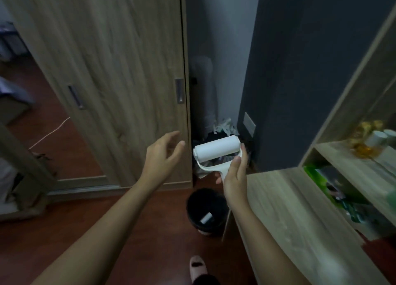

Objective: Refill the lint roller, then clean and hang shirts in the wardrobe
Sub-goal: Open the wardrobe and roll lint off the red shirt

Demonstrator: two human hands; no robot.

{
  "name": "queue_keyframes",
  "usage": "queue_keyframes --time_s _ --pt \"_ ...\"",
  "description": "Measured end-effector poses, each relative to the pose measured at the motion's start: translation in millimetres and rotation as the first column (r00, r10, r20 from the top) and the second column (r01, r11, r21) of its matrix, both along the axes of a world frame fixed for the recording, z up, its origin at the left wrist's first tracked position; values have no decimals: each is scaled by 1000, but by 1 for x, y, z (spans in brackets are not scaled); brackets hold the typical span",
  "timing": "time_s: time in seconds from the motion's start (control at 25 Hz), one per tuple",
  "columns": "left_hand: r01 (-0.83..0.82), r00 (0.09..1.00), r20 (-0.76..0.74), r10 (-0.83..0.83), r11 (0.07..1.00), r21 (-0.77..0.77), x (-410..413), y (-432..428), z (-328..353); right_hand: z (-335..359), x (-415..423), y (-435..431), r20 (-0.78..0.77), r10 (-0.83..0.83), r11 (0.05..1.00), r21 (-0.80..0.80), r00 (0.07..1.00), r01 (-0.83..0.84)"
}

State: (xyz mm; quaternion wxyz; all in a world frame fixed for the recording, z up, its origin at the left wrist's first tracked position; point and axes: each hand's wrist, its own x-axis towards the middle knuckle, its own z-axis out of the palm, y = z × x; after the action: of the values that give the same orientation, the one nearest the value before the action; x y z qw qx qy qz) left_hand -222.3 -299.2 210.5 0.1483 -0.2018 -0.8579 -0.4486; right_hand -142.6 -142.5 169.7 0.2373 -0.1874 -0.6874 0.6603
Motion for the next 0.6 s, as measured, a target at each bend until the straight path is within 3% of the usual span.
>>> queue_keyframes --time_s 0.16,0.28,0.44,0.6 --pt "14 997 -68 -25 987 -163 -138 22 -24 -10 -113 22 -41 -7 997 -74 999 4" --pt "28 992 -101 -76 911 -411 -267 51 -47 -28 -215 52 0 -51 993 -110 999 51" --pt "70 952 -134 -275 623 -779 -406 85 -75 -36 -325 78 31 -94 992 -80 995 97" --pt "-19 886 -134 -443 254 -967 -510 101 -79 -36 -403 94 18 -114 990 -77 993 115"
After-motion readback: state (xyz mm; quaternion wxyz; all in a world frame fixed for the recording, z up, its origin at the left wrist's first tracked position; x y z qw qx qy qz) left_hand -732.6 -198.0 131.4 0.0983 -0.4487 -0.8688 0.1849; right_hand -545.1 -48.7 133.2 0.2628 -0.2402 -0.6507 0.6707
